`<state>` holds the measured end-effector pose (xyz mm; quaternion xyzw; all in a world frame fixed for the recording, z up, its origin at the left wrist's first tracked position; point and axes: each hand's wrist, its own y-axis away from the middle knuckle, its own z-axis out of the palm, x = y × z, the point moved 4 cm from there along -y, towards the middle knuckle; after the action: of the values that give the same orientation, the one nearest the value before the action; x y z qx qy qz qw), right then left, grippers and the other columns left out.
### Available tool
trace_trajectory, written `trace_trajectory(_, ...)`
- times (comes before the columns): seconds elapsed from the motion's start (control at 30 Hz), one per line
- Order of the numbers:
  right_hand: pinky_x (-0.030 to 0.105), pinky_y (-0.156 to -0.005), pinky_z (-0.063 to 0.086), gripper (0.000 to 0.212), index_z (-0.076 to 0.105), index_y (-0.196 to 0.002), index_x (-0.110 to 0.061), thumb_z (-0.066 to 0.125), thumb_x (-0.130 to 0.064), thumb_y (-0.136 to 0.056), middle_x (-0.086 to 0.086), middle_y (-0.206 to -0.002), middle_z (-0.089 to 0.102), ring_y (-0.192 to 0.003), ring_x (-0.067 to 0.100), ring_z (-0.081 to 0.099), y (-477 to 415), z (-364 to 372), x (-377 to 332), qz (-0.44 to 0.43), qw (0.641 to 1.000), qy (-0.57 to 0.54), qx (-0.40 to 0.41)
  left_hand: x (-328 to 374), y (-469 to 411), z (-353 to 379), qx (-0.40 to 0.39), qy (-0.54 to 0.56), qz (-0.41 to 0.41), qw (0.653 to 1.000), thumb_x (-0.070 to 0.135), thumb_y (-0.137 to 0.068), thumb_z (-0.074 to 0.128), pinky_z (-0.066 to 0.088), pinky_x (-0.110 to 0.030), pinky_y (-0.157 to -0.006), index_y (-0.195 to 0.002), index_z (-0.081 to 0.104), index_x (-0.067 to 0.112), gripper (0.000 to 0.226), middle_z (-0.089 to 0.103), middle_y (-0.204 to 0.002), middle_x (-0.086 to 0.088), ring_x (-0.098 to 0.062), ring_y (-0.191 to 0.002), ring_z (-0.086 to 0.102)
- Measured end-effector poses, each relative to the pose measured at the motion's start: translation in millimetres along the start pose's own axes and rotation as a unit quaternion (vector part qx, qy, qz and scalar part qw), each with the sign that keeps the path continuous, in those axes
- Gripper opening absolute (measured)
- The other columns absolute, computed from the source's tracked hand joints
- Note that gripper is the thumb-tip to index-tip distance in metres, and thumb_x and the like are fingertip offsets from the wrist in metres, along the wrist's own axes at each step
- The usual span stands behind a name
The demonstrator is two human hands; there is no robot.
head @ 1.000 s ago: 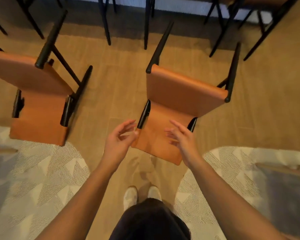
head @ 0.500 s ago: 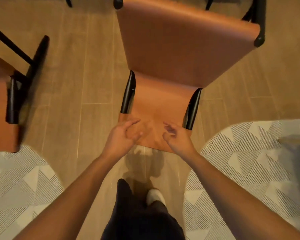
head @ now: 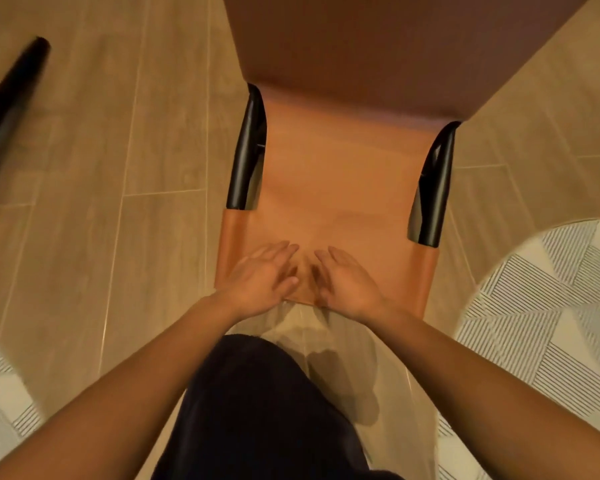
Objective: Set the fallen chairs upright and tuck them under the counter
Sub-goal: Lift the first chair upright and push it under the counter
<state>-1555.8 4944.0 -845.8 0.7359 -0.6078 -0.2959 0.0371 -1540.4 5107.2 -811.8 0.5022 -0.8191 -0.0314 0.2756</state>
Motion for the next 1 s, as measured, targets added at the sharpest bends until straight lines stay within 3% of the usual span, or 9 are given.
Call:
trace_trajectory(0.1,0.032,-0.118,0.004,0.07,0.018,-0.152,-0.008,0.049,-0.028,-0.092,0.019,-0.157,0.019,-0.146,0.031,0.014,-10,30,14,-0.026,0.997,0.063,0.025,-15,-18,32,-0.007,-0.045,0.023,0.999,0.042,-0.097,0.043,0.009,-0.029,-0.115,-0.153,0.012,0.021,0.067,0.015,-0.16,-0.004,-0.019,-0.146,0.013)
trace_trajectory(0.2,0.04,-0.12,0.002,0.079,0.006,-0.154,-0.013,0.049,-0.032,-0.091,0.017,-0.161,0.001,-0.148,0.033,-0.004,-16,58,26,-0.011,0.995,0.103,0.012,-27,-29,62,-0.026,-0.119,0.045,0.991,0.038,-0.097,0.045,0.009,-0.034,-0.116,-0.153,0.004,0.02,0.072,0.006,-0.161,-0.005,-0.021,-0.147,0.005)
trace_trajectory(0.33,0.051,-0.117,-0.006,0.082,-0.01,-0.153,-0.015,0.044,-0.021,-0.092,0.02,-0.158,-0.018,-0.145,0.039,-0.019,-21,85,33,0.017,0.986,0.166,-0.019,-37,-32,94,-0.038,-0.225,0.058,0.972,0.03,-0.097,0.042,0.004,-0.042,-0.117,-0.153,-0.005,0.016,0.074,-0.01,-0.16,-0.012,-0.031,-0.147,-0.01)
trace_trajectory(0.47,0.065,-0.111,-0.002,0.083,-0.02,-0.15,-0.015,0.042,-0.022,-0.096,0.023,-0.156,-0.023,-0.142,0.045,-0.02,-24,96,35,0.036,0.976,0.212,-0.027,-46,-37,114,-0.057,-0.293,0.05,0.953,0.021,-0.098,0.034,0.002,-0.056,-0.115,-0.146,-0.025,0.015,0.077,-0.024,-0.156,-0.015,-0.035,-0.143,-0.021)
trace_trajectory(0.6,0.069,-0.11,0.0,0.074,-0.024,-0.148,-0.013,0.032,-0.018,-0.1,0.025,-0.155,-0.023,-0.141,0.048,-0.019,-26,98,35,0.032,0.972,0.23,-0.015,-54,-43,121,-0.052,-0.315,0.041,0.947,0.027,-0.098,0.039,0.007,-0.069,-0.106,-0.136,-0.04,0.019,0.088,-0.038,-0.148,-0.014,-0.04,-0.142,-0.021)
trace_trajectory(1.0,0.074,-0.106,0.004,0.075,-0.028,-0.145,-0.015,0.032,-0.02,-0.102,0.023,-0.155,-0.025,-0.142,0.047,-0.019,-27,98,41,0.032,0.966,0.255,-0.026,-56,-54,125,-0.051,-0.343,0.032,0.937,0.03,-0.099,0.039,0.021,-0.074,-0.099,-0.14,-0.035,0.016,0.085,-0.036,-0.145,-0.02,-0.048,-0.142,-0.009)
